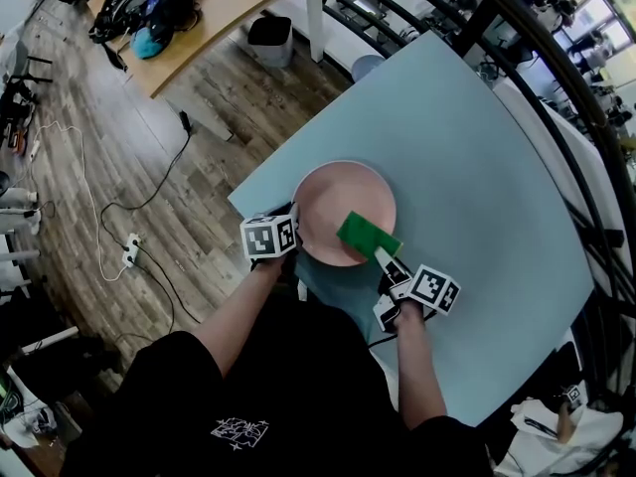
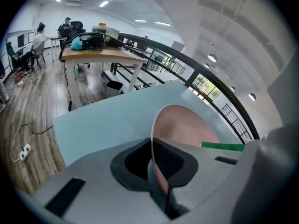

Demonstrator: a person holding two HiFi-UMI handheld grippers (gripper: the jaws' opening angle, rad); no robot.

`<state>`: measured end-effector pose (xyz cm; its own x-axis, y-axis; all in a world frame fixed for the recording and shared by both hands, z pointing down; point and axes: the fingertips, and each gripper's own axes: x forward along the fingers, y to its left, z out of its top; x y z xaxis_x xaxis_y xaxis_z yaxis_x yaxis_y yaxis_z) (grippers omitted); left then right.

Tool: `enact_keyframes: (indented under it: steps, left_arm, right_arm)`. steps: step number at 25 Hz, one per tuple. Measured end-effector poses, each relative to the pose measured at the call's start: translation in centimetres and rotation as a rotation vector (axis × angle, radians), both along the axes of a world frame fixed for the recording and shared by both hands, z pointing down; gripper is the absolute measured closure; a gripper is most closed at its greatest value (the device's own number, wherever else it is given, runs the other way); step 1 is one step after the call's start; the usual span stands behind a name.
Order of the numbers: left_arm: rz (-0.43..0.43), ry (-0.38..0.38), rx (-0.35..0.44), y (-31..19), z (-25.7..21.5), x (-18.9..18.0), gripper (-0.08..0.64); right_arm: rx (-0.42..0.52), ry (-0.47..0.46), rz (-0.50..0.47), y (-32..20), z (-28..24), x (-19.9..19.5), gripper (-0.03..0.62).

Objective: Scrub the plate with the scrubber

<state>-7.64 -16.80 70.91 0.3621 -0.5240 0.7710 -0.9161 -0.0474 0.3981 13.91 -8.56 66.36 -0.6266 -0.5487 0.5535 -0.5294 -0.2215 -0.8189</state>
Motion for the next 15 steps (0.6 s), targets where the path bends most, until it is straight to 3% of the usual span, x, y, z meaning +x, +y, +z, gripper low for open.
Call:
enact_keyframes:
  steps: [15]
  left_arm:
    - [0.019,-0.021,-0.004,0.1,0.0,0.0,0.540]
  right_arm:
    - [0.020,-0.015,-0.086,-4.3,0.2,-6.2,0.462]
